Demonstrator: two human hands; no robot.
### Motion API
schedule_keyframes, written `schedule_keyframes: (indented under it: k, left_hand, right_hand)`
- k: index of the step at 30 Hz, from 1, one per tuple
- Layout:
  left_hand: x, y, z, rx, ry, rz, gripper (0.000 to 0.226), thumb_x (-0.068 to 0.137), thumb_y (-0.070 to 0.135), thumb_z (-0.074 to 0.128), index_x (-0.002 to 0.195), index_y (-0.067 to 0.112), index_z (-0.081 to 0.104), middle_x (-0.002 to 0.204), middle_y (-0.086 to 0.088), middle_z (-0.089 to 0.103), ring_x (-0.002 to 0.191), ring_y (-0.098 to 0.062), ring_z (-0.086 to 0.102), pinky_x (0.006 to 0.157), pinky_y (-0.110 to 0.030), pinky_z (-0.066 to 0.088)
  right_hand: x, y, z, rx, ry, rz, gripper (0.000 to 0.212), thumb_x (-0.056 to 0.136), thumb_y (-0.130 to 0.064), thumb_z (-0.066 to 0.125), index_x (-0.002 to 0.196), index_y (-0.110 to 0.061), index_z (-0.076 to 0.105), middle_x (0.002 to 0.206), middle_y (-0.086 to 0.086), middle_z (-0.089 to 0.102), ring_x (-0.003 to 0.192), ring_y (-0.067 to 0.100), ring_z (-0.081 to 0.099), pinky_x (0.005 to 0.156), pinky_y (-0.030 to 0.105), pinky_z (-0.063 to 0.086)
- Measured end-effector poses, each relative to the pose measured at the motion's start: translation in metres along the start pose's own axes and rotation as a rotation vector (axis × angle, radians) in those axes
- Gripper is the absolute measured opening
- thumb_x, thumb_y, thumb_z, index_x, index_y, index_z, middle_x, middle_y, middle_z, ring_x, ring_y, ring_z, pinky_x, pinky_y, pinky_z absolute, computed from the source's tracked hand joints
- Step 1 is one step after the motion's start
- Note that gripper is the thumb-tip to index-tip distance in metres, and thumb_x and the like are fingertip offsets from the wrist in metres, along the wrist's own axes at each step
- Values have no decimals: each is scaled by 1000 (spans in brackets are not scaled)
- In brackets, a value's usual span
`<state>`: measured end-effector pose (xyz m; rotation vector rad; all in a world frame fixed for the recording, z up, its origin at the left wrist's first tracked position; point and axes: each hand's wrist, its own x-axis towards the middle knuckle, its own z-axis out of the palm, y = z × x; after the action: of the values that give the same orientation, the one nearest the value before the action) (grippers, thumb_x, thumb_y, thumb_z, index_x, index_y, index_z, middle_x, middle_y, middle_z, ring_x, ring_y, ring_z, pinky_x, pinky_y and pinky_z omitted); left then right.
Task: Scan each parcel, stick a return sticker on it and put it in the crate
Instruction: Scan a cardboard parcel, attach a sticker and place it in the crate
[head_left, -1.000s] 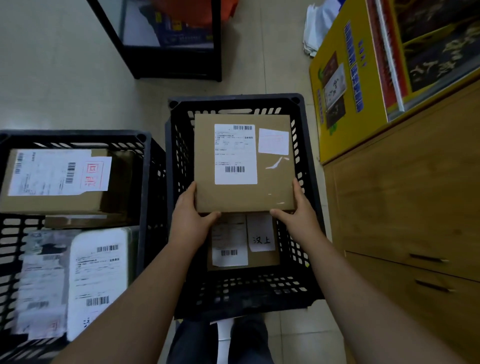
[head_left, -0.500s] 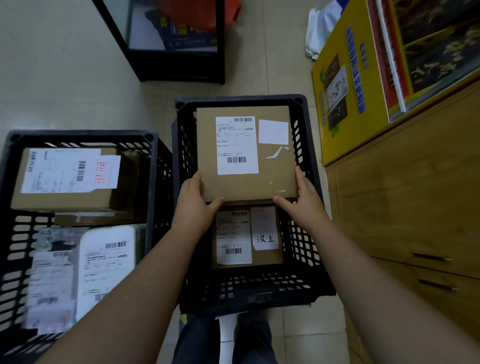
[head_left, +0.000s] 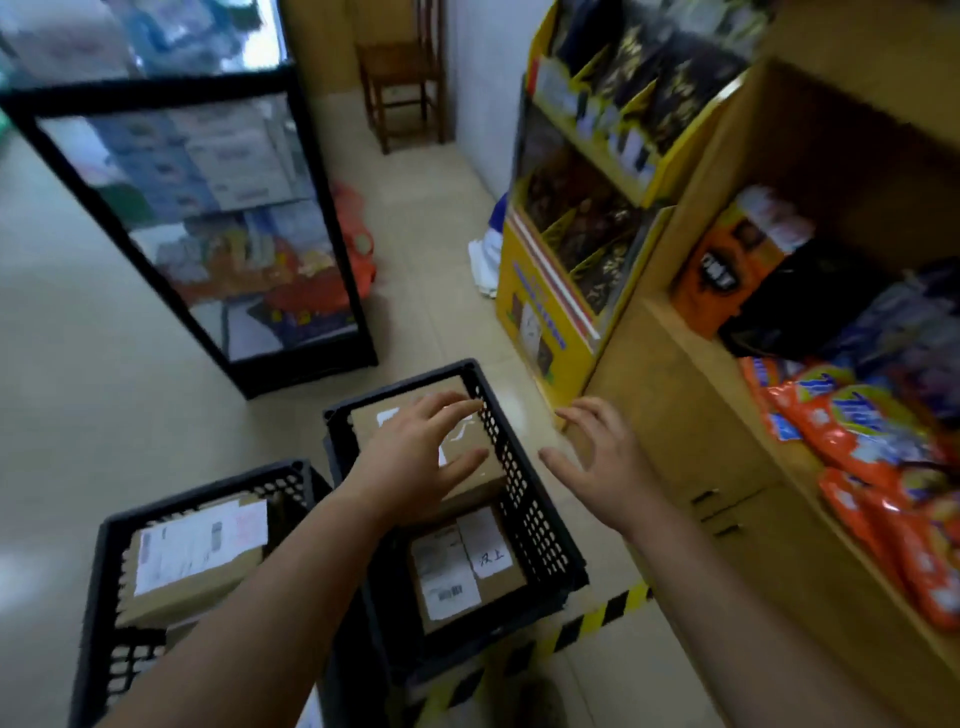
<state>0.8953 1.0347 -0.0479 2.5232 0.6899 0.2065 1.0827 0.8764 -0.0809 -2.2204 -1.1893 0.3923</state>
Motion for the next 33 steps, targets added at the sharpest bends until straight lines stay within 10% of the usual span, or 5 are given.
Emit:
schedule_keyframes:
  k: [15, 24, 33]
  left_hand:
    - [-87, 300, 28, -110, -390, 1089, 70, 83, 66, 42, 136, 22, 54, 140, 1, 51, 130, -19, 45, 112, -32, 33]
    - [-397, 457, 85, -299, -731, 1609, 53, 91, 46, 60, 139, 26, 50, 143, 8, 43, 133, -12, 37, 107, -15, 16]
    - [-760, 477, 104, -424, -1127, 1974, 57, 92, 48, 58, 144, 30, 41, 143, 18, 36, 133, 1, 27, 113, -23, 24]
  right_hand:
    - [-411, -77, -151, -267, 783, 819, 58, 88, -48, 65, 136, -19, 54, 142, 1, 44, 133, 16, 40, 114, 21, 23]
    - [-741, -213, -75, -355, 1173, 1414, 61, 90, -62, 52, 142, -30, 43, 146, -13, 34, 133, 9, 36, 110, 25, 30]
    - [-999, -392, 60, -269, 1490, 1829, 62, 88, -62, 55, 143, -38, 39, 150, -15, 29, 138, 8, 28, 114, 33, 30]
